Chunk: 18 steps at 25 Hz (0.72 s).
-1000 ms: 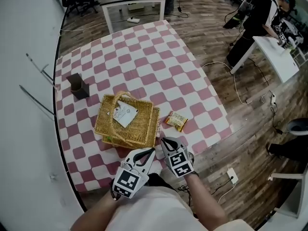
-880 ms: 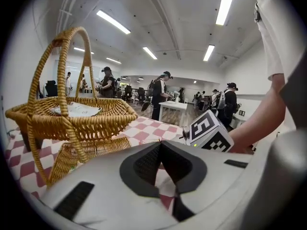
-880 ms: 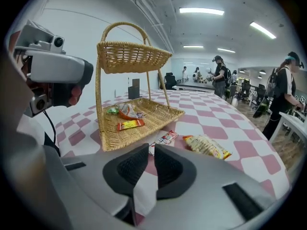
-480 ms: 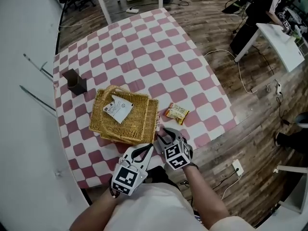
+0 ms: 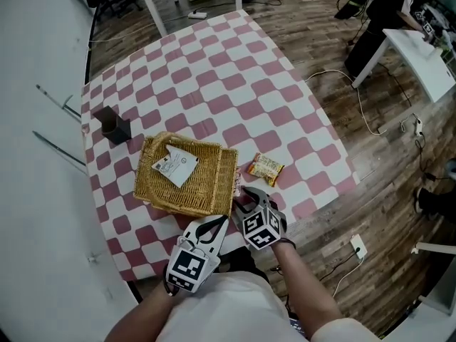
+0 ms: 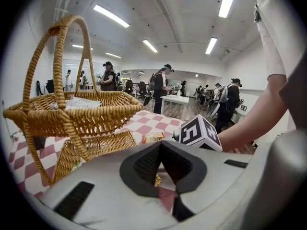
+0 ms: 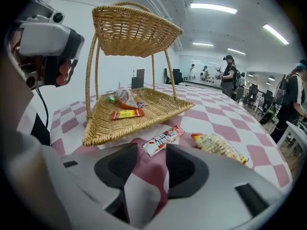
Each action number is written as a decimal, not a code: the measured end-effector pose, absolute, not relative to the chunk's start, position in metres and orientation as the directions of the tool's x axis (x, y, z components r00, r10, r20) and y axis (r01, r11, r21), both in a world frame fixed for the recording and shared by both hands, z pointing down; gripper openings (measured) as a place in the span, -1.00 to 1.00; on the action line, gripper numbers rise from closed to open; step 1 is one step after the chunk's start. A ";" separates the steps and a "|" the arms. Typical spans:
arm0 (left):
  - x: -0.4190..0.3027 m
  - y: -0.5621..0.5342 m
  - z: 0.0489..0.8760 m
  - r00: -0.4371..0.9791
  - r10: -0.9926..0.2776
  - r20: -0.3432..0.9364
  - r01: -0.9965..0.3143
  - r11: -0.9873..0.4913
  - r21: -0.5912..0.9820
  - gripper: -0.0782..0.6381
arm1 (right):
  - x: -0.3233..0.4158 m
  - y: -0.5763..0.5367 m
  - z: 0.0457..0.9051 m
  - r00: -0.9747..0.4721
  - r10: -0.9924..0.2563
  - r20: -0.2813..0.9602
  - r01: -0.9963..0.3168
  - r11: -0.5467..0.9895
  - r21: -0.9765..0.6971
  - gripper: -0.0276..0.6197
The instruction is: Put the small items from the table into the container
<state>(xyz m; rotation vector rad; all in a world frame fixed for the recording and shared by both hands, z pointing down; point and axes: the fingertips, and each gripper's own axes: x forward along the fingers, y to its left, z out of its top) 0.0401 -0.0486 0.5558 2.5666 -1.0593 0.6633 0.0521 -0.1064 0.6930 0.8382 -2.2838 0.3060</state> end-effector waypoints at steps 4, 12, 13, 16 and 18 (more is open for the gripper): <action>0.040 -0.049 0.556 0.628 -0.582 0.517 -0.713 -0.696 0.083 -0.81 | 0.050 -0.109 0.697 -0.557 -0.485 0.674 -0.639 0.769 0.024 -0.26; 0.039 -0.049 0.553 0.631 -0.576 0.519 -0.707 -0.702 0.081 -0.81 | 0.044 -0.117 0.703 -0.537 -0.494 0.684 -0.641 0.766 0.051 -0.21; 0.039 -0.049 0.552 0.631 -0.576 0.519 -0.707 -0.703 0.080 -0.81 | 0.043 -0.117 0.704 -0.535 -0.494 0.685 -0.642 0.765 0.051 -0.21; 0.038 -0.050 0.552 0.631 -0.576 0.520 -0.709 -0.700 0.085 -0.81 | 0.043 -0.119 0.706 -0.538 -0.488 0.687 -0.648 0.761 0.033 -0.22; 0.038 -0.050 0.551 0.629 -0.576 0.522 -0.714 -0.694 0.096 -0.81 | 0.044 -0.118 0.706 -0.546 -0.477 0.689 -0.655 0.756 0.005 -0.23</action>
